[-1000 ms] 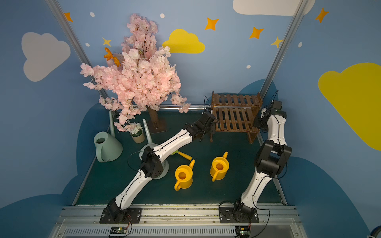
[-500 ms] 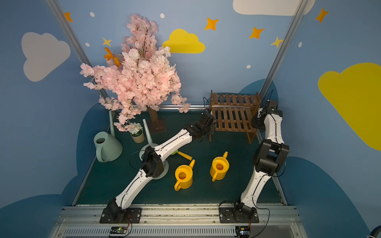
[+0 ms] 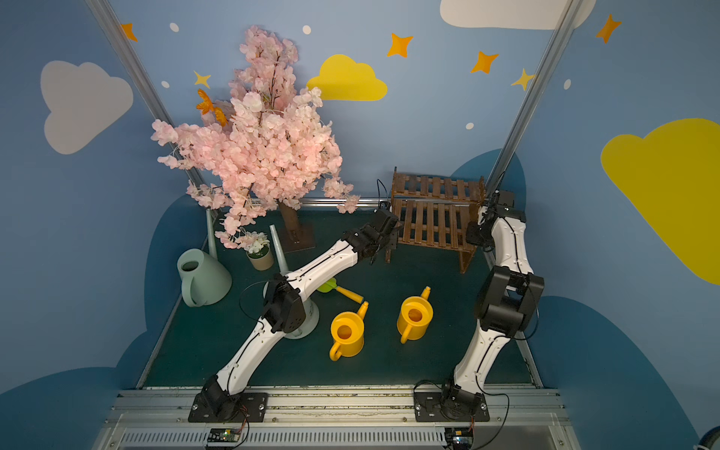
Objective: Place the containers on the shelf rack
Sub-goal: Move the shelf to the center of the board.
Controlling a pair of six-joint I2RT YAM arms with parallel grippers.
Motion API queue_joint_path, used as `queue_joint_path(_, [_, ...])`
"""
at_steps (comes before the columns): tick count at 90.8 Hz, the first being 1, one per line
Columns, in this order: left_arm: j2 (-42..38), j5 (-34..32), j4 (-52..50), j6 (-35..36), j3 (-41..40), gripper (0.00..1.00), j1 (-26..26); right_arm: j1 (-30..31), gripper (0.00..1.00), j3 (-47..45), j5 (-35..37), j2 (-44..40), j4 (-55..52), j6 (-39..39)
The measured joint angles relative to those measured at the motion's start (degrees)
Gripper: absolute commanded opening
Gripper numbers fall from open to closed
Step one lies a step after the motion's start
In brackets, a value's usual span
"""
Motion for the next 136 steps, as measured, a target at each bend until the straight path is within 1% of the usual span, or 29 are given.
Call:
queue_joint_path(16, [-2.6, 0.0, 0.9, 1.0, -4.3, 0.02, 0.7, 1.0, 0.02, -2.6, -0.4, -1.8, 0.8, -0.1])
queue_joint_path(34, [-8.0, -0.6, 1.6, 1.5, -12.5, 0.02, 0.8, 2.6, 0.0, -6.4, -0.5, -4.5, 2.3, -0.3])
queue_joint_path(41, [-11.0, -1.3, 2.4, 1.2, -17.3, 0.02, 0.8, 3.5, 0.0, -8.0, -0.3, -5.6, 2.8, -0.5])
queue_joint_path(62, [-23.2, -2.1, 7.6, -0.9, -36.5, 0.02, 0.6, 6.1, 0.0, -12.5, -1.4, -9.1, 3.5, -0.9])
queue_joint_path(81, [-31.1, -3.0, 11.5, -1.9, -48.7, 0.02, 0.7, 9.7, 0.0, -16.1, -0.9, -12.0, 4.0, -0.5])
queue_joint_path(106, [-37.2, -2.3, 13.5, -2.1, -57.2, 0.02, 2.7, 14.9, 0.0, -18.5, 1.6, -14.1, 5.0, 1.7])
queue_joint_path(121, [-39.1, -1.0, 14.3, -2.1, -59.6, 0.02, 4.2, 16.7, 0.0, -18.6, 2.7, -14.1, 5.2, 3.1])
queue_joint_path(136, [-39.4, 0.2, 14.6, -2.0, -60.0, 0.02, 5.1, 17.4, 0.0, -18.3, 3.3, -13.9, 5.1, 4.0])
